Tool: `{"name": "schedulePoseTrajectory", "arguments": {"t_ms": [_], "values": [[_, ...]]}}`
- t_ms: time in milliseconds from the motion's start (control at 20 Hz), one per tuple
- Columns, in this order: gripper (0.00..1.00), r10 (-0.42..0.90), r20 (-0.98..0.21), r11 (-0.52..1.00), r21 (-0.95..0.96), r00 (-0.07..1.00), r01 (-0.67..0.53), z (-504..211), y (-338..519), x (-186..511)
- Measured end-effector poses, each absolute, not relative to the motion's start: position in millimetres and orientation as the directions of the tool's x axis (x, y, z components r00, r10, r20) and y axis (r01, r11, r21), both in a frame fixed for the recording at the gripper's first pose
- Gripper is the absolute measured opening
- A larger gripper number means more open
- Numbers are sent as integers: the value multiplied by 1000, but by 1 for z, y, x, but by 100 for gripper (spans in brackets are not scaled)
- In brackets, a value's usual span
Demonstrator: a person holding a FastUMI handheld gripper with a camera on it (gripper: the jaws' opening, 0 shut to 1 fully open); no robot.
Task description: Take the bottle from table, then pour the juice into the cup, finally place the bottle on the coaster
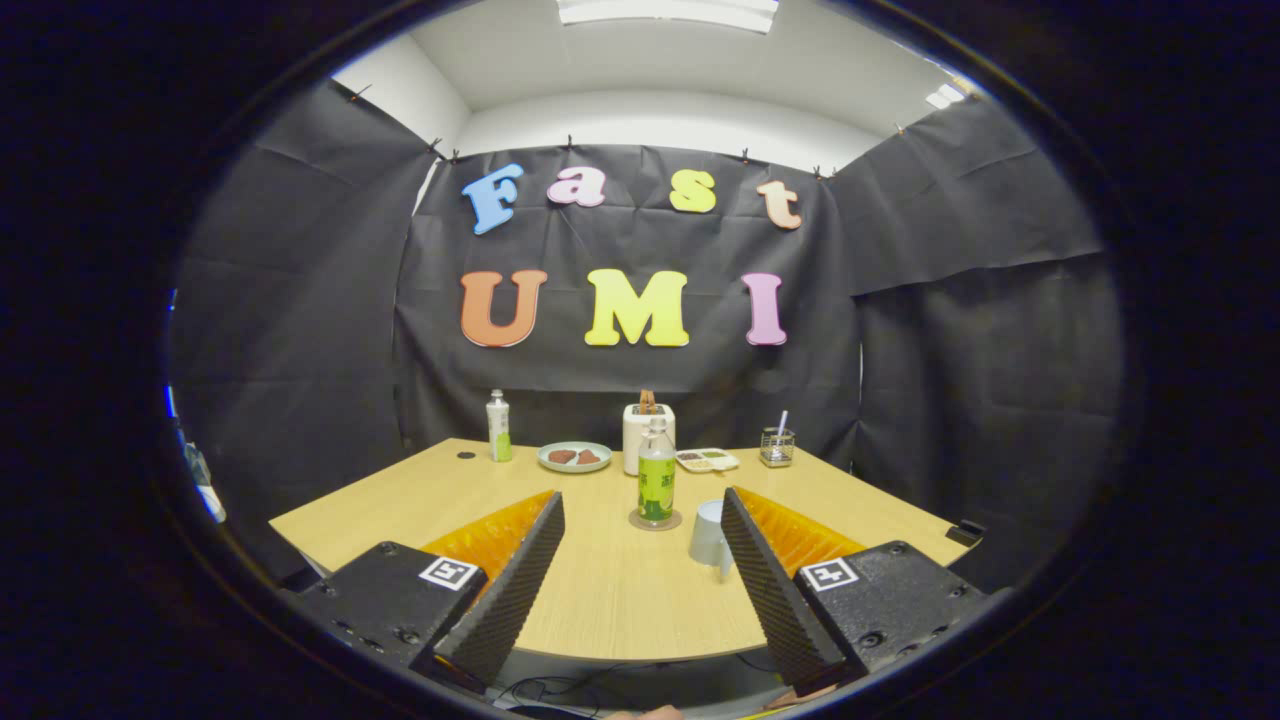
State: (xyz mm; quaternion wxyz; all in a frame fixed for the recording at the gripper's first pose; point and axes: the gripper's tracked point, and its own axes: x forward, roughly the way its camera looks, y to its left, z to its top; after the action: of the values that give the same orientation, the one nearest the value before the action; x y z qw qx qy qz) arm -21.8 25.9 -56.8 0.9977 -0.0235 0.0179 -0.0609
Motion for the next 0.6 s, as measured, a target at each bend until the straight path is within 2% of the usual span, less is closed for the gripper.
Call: {"name": "schedulePoseTrajectory", "arguments": {"t_ms": [600], "values": [[100, -113, -39, 994, -13, 993, 113, -58, 13, -15]]}}
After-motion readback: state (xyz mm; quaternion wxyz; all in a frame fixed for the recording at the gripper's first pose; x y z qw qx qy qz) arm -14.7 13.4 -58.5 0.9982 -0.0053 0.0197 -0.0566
